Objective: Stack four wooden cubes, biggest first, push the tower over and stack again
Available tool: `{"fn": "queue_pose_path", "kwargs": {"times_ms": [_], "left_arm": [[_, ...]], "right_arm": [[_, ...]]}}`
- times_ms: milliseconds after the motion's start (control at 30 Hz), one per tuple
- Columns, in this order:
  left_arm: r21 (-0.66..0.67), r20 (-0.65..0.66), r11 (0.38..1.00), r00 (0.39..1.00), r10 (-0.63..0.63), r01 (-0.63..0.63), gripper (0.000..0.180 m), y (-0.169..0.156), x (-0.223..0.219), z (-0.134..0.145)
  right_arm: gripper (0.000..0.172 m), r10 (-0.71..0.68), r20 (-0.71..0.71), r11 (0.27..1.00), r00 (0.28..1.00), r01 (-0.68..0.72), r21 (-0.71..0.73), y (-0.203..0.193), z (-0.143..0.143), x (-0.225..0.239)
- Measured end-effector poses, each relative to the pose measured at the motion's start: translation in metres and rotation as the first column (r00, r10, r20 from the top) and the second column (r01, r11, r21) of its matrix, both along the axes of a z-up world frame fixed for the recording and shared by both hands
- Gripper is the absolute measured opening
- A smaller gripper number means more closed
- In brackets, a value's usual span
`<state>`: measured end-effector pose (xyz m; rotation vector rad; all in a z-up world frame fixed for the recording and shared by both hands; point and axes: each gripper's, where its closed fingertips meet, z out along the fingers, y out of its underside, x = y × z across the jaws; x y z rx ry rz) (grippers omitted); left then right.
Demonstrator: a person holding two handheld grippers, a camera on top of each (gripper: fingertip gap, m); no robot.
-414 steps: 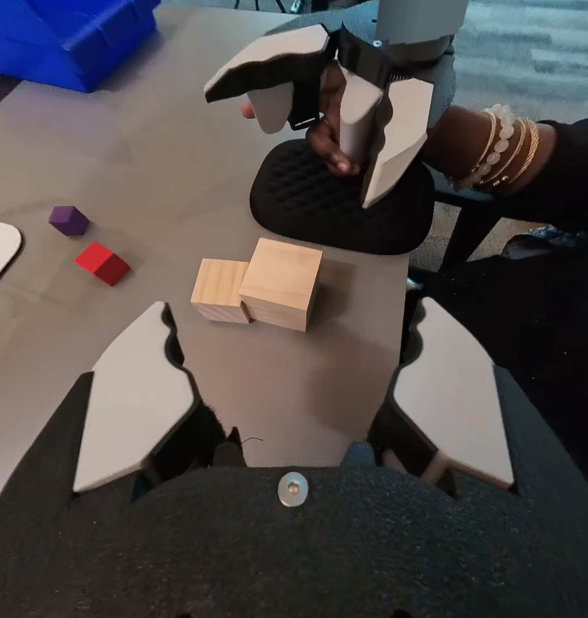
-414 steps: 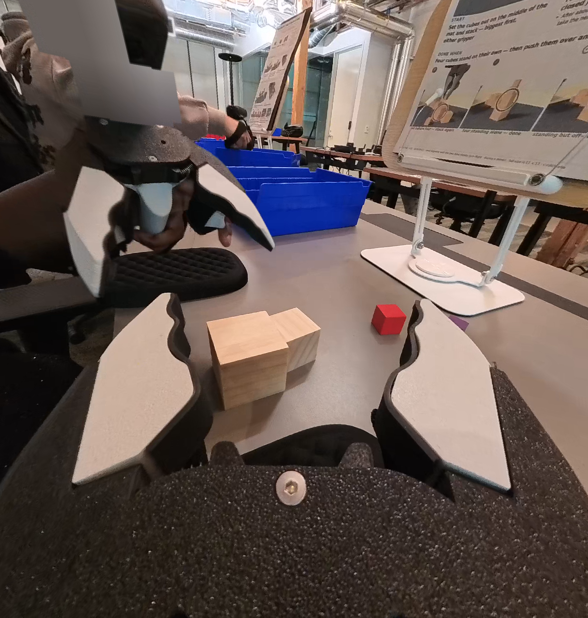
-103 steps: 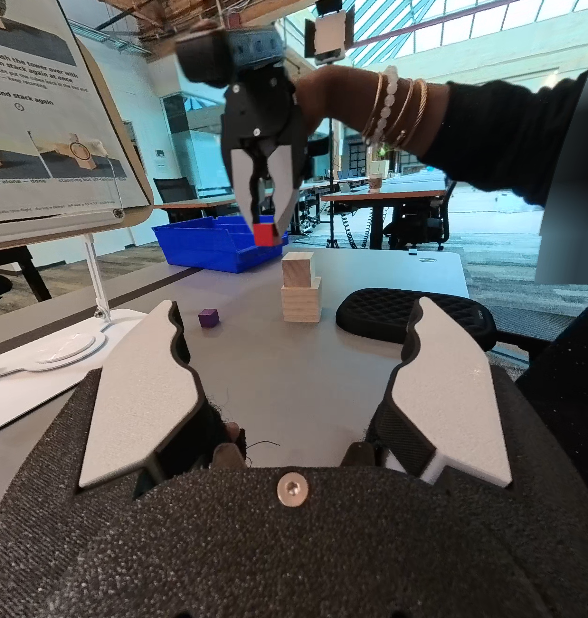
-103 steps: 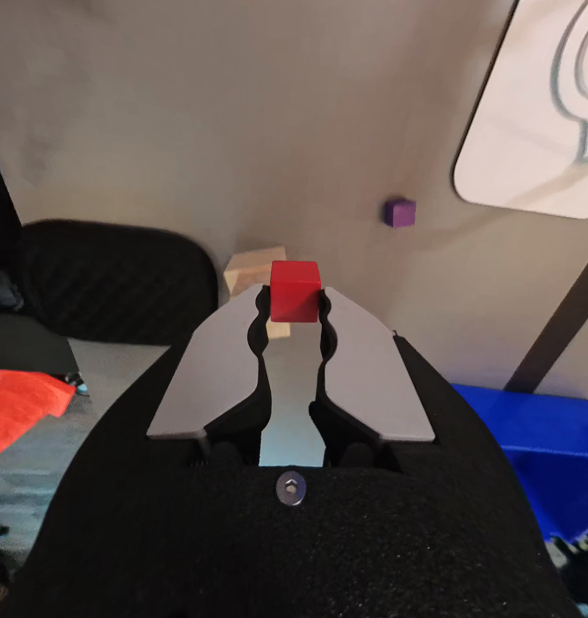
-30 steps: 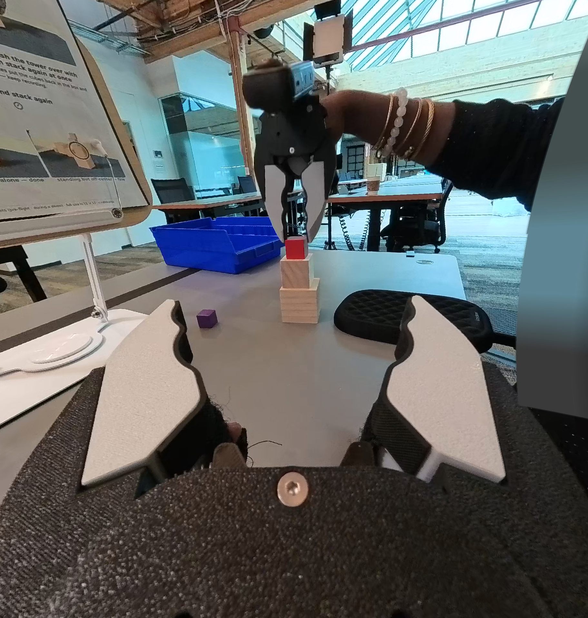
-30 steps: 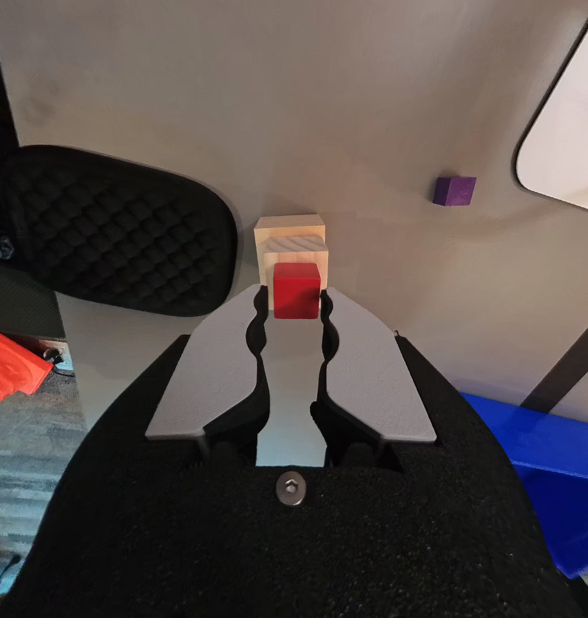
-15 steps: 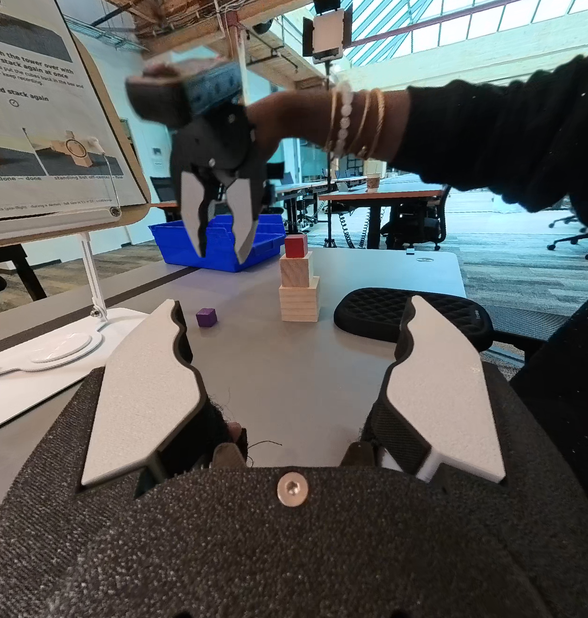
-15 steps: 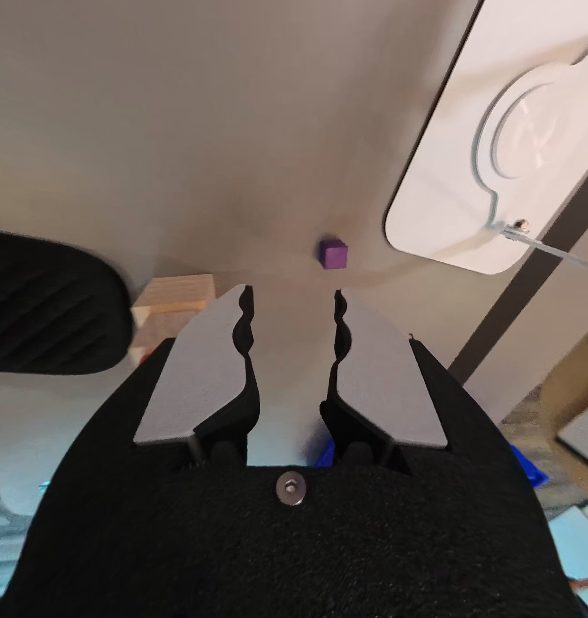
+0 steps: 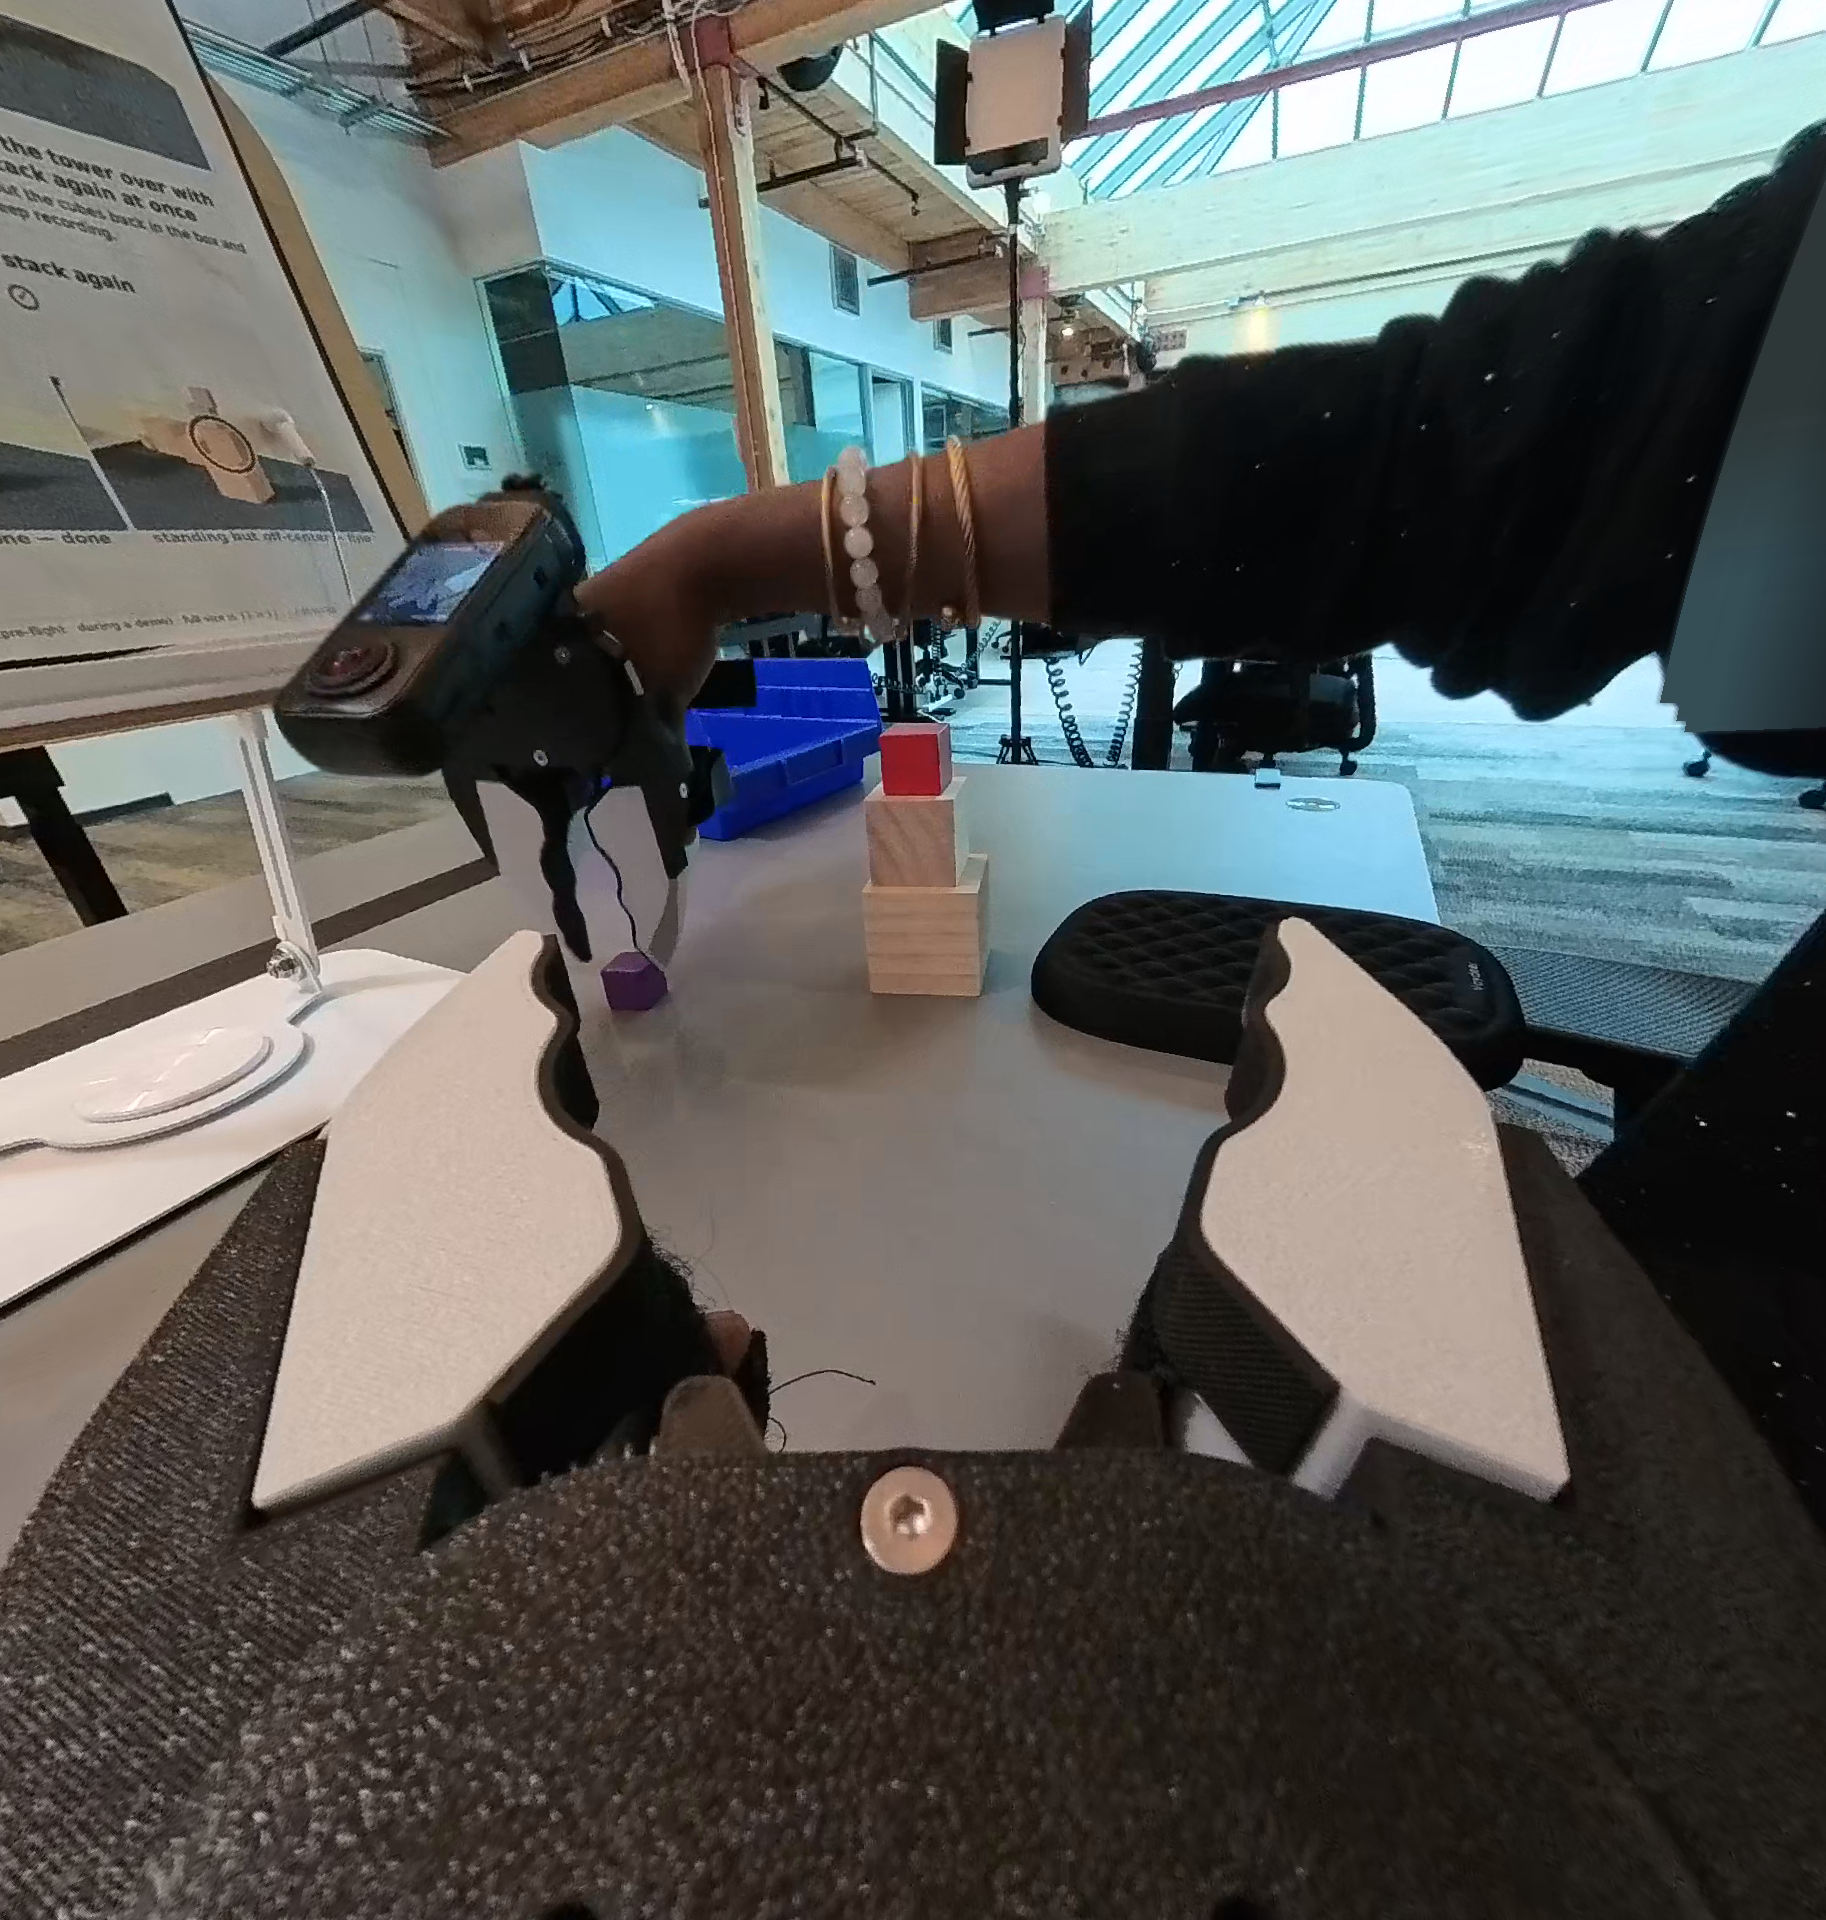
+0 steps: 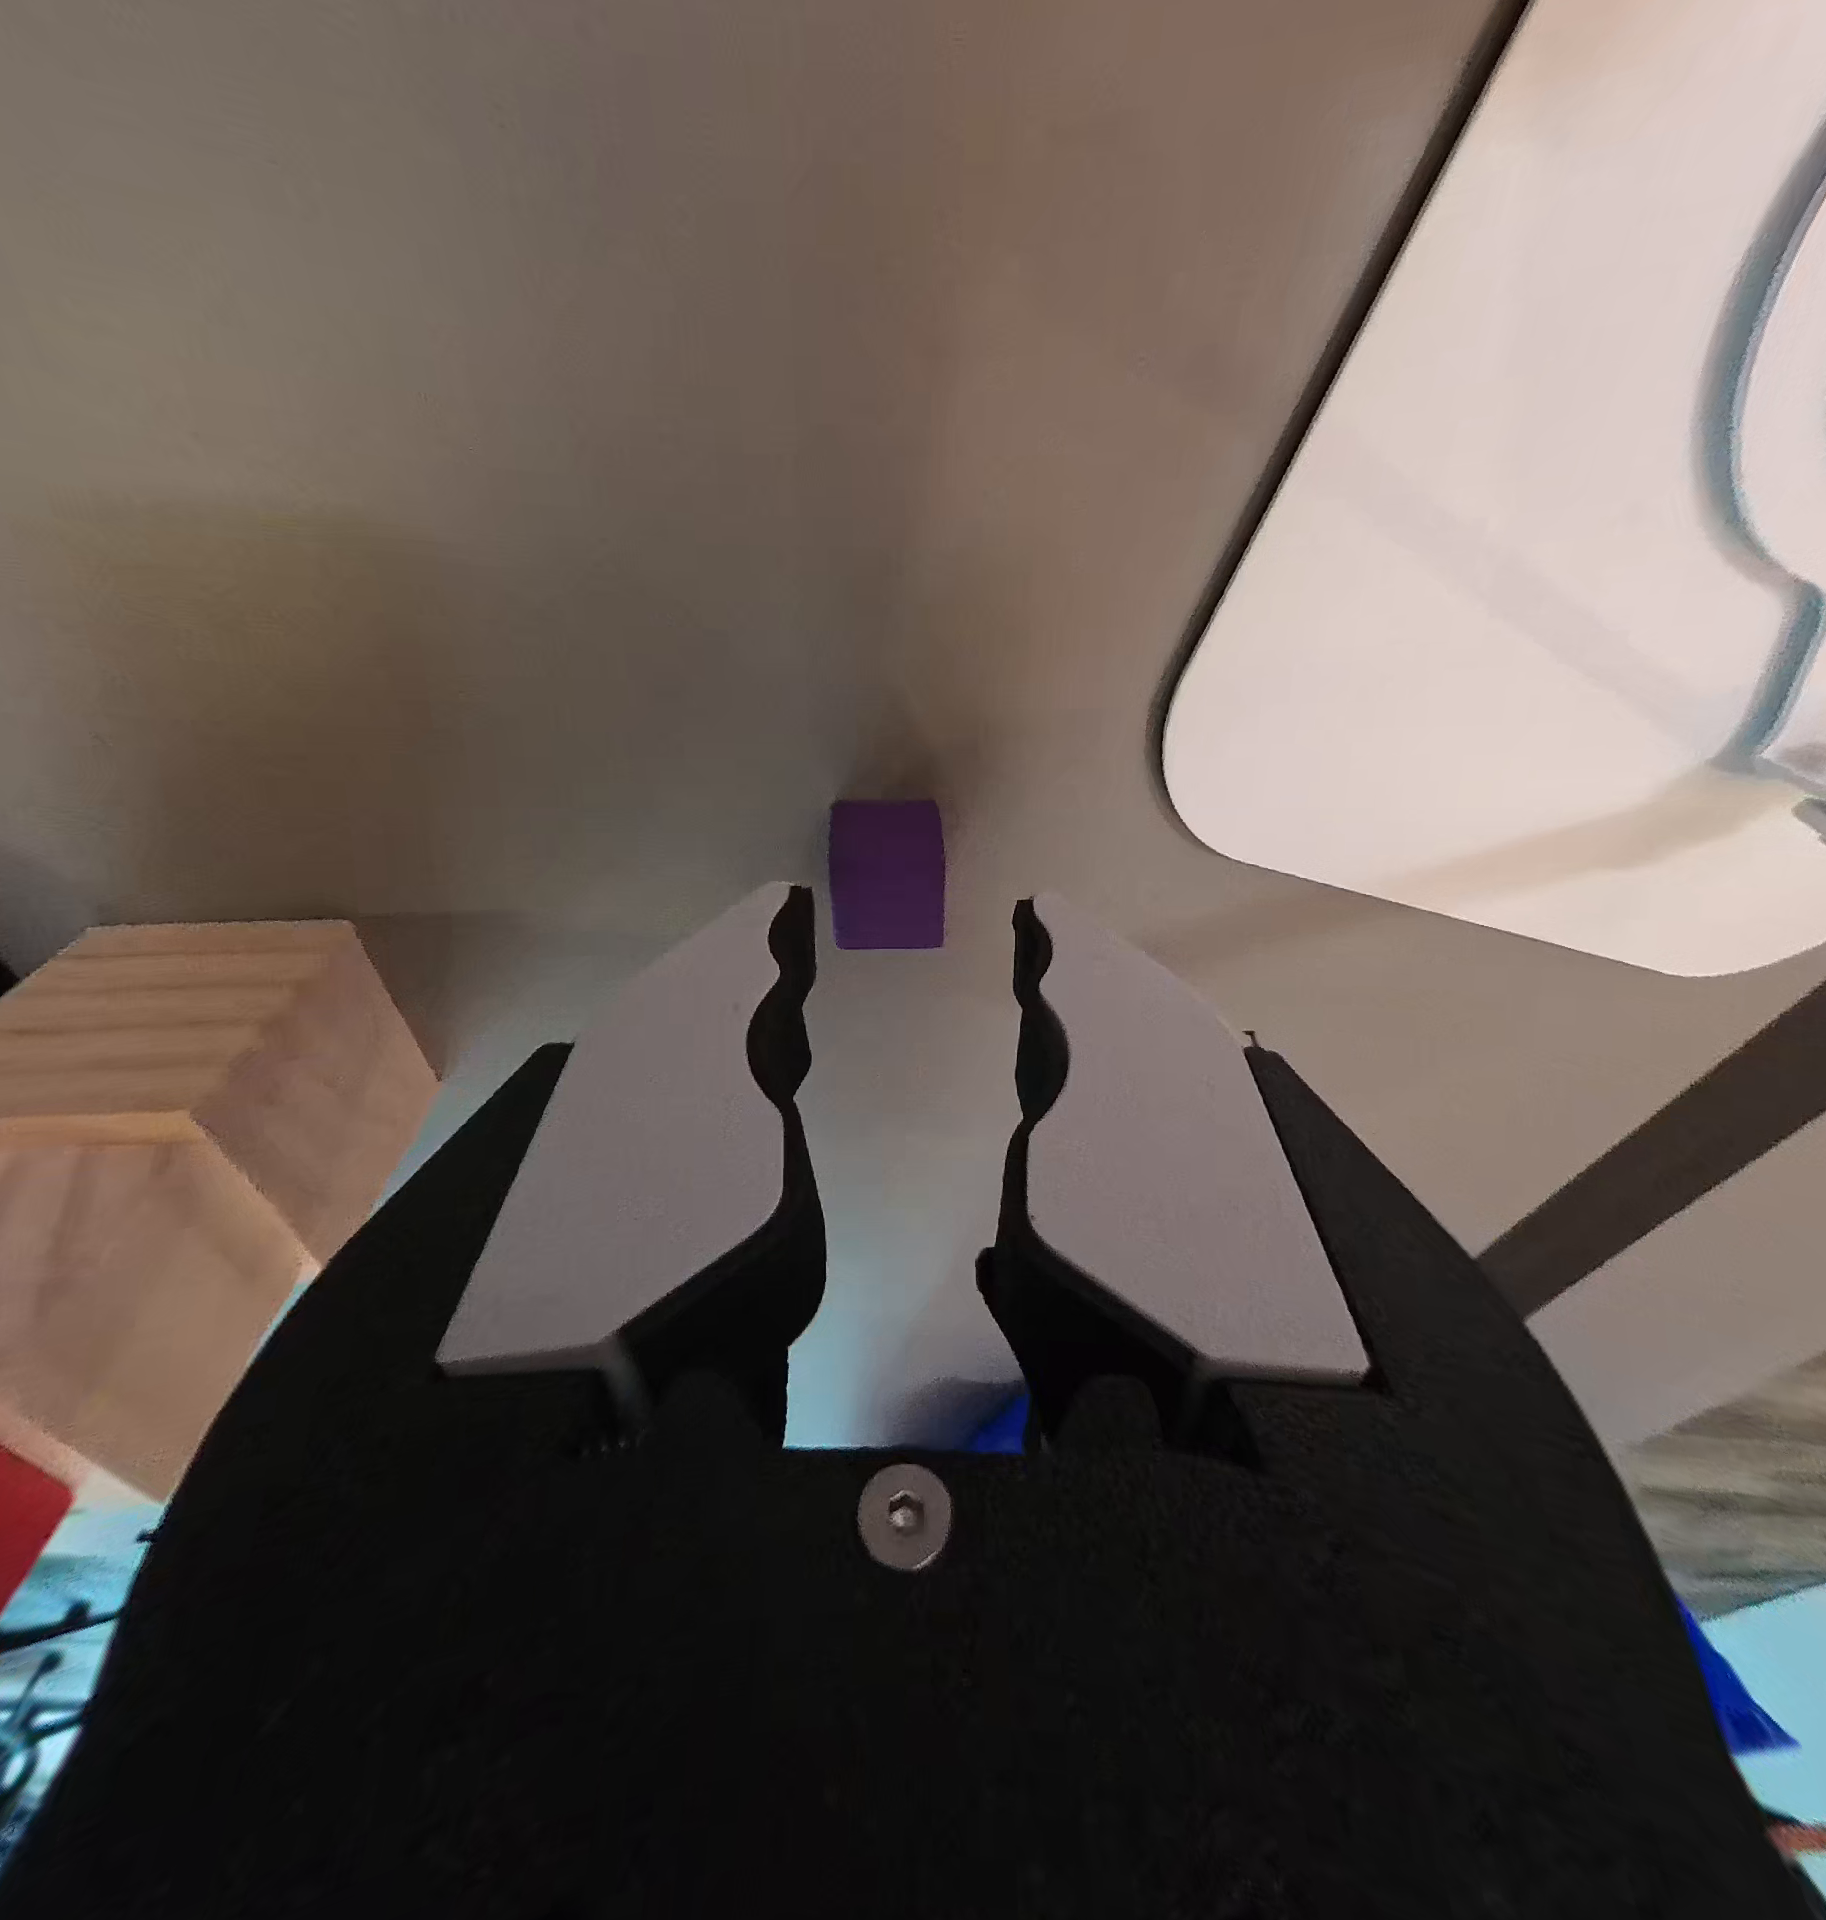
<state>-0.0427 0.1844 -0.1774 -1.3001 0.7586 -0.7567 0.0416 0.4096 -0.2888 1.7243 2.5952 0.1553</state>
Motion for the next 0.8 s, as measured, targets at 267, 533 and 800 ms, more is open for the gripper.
{"fn": "queue_pose_path", "kwargs": {"times_ms": [267,533,800], "left_arm": [[-0.002,-0.002,1.0,1.0,-0.001,0.001,0.121,0.0,0.0,0.0],[-0.001,-0.001,1.0,1.0,0.001,-0.001,0.12,0.0,0.0,0.0],[0.003,-0.003,1.0,1.0,0.002,-0.002,0.12,-0.001,0.0,0.0]], "right_arm": [[0.021,0.002,-0.023,1.0,1.0,-0.003,-0.03,0.001,-0.009,0.004],[0.021,-0.006,-0.089,1.0,0.996,0.004,-0.022,-0.014,0.04,0.012],[0.021,-0.068,-0.031,0.997,0.997,0.069,0.045,-0.05,0.109,0.064]]}}
